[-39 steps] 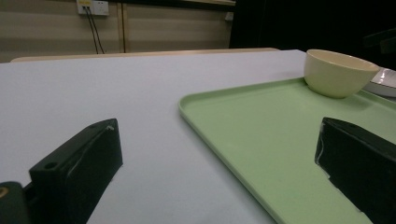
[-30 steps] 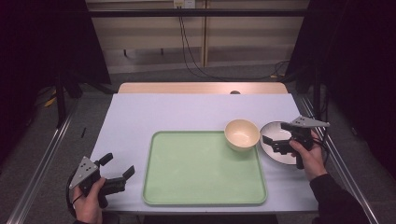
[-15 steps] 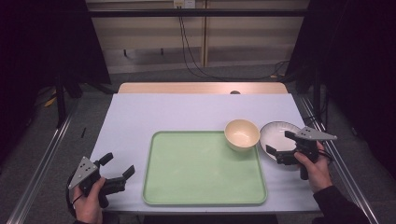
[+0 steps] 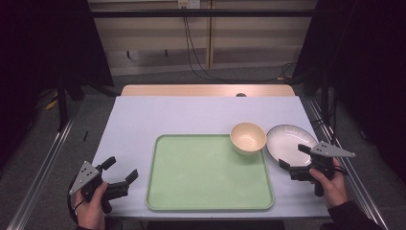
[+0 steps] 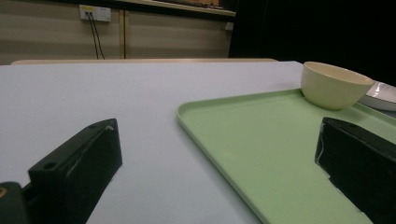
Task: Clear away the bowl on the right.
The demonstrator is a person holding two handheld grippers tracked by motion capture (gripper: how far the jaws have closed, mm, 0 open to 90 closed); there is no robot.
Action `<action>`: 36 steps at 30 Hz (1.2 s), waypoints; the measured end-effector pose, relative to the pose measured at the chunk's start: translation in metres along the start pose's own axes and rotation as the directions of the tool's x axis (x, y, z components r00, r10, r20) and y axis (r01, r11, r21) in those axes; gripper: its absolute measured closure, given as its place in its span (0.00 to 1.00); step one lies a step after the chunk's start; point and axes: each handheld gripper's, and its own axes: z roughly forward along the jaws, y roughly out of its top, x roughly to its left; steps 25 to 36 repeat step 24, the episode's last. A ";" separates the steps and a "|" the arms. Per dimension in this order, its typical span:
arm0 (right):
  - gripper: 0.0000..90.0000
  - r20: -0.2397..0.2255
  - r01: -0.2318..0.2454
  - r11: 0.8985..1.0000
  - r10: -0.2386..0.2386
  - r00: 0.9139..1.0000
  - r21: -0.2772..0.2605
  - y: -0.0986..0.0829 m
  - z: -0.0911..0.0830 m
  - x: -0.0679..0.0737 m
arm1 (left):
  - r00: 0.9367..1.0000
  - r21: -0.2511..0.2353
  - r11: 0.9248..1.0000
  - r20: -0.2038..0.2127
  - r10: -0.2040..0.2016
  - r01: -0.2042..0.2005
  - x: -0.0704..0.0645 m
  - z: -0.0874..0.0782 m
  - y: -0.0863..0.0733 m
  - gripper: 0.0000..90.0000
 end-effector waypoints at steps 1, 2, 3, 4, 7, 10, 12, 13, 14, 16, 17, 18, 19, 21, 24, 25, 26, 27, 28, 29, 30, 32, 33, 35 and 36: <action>0.02 0.008 -0.007 1.000 0.008 1.000 -0.002 -0.001 -0.002 0.001 | 1.000 -0.004 1.000 0.000 -0.007 0.007 -0.001 0.000 0.000 0.01; 0.02 0.003 -0.005 1.000 0.005 1.000 -0.004 -0.003 -0.004 0.002 | 1.000 0.002 1.000 -0.003 0.002 -0.002 0.000 0.000 0.000 0.01; 0.02 0.004 -0.013 1.000 0.013 1.000 -0.011 -0.004 -0.006 0.003 | 1.000 0.001 1.000 0.001 0.002 -0.002 0.000 0.000 0.000 0.01; 0.02 0.007 -0.016 1.000 0.016 1.000 -0.018 -0.005 -0.008 0.003 | 1.000 0.001 1.000 -0.001 0.001 -0.001 0.000 0.000 0.000 0.01; 0.02 0.005 -0.025 0.999 0.025 1.000 -0.022 -0.009 -0.013 0.005 | 1.000 -0.004 1.000 0.001 0.000 0.000 0.000 -0.001 0.000 0.01; 0.02 0.001 -0.022 1.000 0.022 1.000 -0.004 -0.014 -0.018 0.007 | 1.000 -0.002 1.000 -0.004 0.000 0.000 0.000 -0.001 0.000 0.01; 0.02 0.004 -0.015 1.000 0.015 1.000 0.000 -0.016 -0.021 0.007 | 1.000 -0.003 1.000 -0.004 -0.002 0.002 0.000 -0.002 0.000 0.01; 0.02 0.002 -0.023 1.000 0.023 1.000 -0.003 -0.017 -0.023 0.006 | 1.000 -0.003 1.000 -0.004 -0.002 0.002 0.000 -0.002 0.000 0.01; 0.02 0.002 -0.030 1.000 0.030 1.000 -0.004 -0.018 -0.024 0.006 | 1.000 -0.003 1.000 -0.004 -0.004 0.004 0.001 -0.002 0.000 0.01; 0.02 0.004 -0.031 1.000 0.031 1.000 0.005 -0.019 -0.024 0.006 | 1.000 -0.004 1.000 -0.006 -0.006 0.006 0.001 -0.001 0.000 0.01; 0.02 0.004 -0.029 0.999 0.029 1.000 0.013 -0.020 -0.023 0.007 | 1.000 -0.005 1.000 0.000 -0.007 0.007 0.000 -0.001 0.000 0.01; 0.02 0.004 -0.023 1.000 0.023 1.000 0.018 -0.020 -0.023 0.007 | 1.000 -0.001 1.000 0.002 -0.001 0.001 0.000 -0.001 0.000 0.01; 0.02 0.003 -0.021 1.000 0.021 1.000 0.018 -0.021 -0.022 0.008 | 1.000 0.001 1.000 0.001 -0.002 0.002 0.000 0.000 0.000 0.01; 0.02 -0.001 -0.021 1.000 0.021 1.000 0.018 -0.021 -0.021 0.009 | 1.000 -0.001 1.000 0.003 -0.010 0.010 0.001 0.000 0.000 0.01; 0.04 -0.015 -0.018 1.000 0.018 1.000 0.013 -0.021 -0.019 0.010 | 1.000 -0.001 1.000 0.005 -0.011 0.011 0.001 0.000 0.000 0.01; 0.04 -0.015 -0.018 1.000 0.018 1.000 0.013 -0.021 -0.019 0.010 | 1.000 -0.001 1.000 0.005 -0.011 0.011 0.001 0.000 0.000 0.01; 0.04 -0.015 -0.018 1.000 0.018 1.000 0.013 -0.021 -0.019 0.010 | 1.000 -0.001 1.000 0.005 -0.011 0.011 0.001 0.000 0.000 0.01; 0.04 -0.015 -0.018 1.000 0.018 1.000 0.013 -0.021 -0.019 0.010 | 1.000 -0.001 1.000 0.005 -0.011 0.011 0.001 0.000 0.000 0.01; 0.04 -0.015 -0.018 1.000 0.018 1.000 0.013 -0.021 -0.019 0.010 | 1.000 -0.001 1.000 0.005 -0.011 0.011 0.001 0.000 0.000 0.01; 0.04 -0.015 -0.018 1.000 0.018 1.000 0.013 -0.021 -0.019 0.010 | 1.000 -0.001 1.000 0.005 -0.011 0.011 0.001 0.000 0.000 0.01; 0.04 -0.015 -0.018 1.000 0.018 1.000 0.013 -0.021 -0.019 0.010 | 1.000 -0.001 1.000 0.005 -0.011 0.011 0.001 0.000 0.000 0.01; 0.04 -0.015 -0.018 1.000 0.018 1.000 0.013 -0.021 -0.019 0.010 | 1.000 -0.001 1.000 0.005 -0.011 0.011 0.001 0.000 0.000 0.01; 0.04 -0.015 -0.018 1.000 0.018 1.000 0.013 -0.021 -0.019 0.010 | 1.000 -0.001 1.000 0.005 -0.011 0.011 0.001 0.000 0.000 0.01; 0.04 -0.015 -0.018 1.000 0.018 1.000 0.013 -0.021 -0.019 0.010 | 1.000 -0.001 1.000 0.005 -0.011 0.011 0.001 0.000 0.000 0.01; 0.04 -0.015 -0.018 1.000 0.018 1.000 0.013 -0.021 -0.019 0.010 | 1.000 -0.001 1.000 0.005 -0.011 0.011 0.001 0.000 0.000 0.01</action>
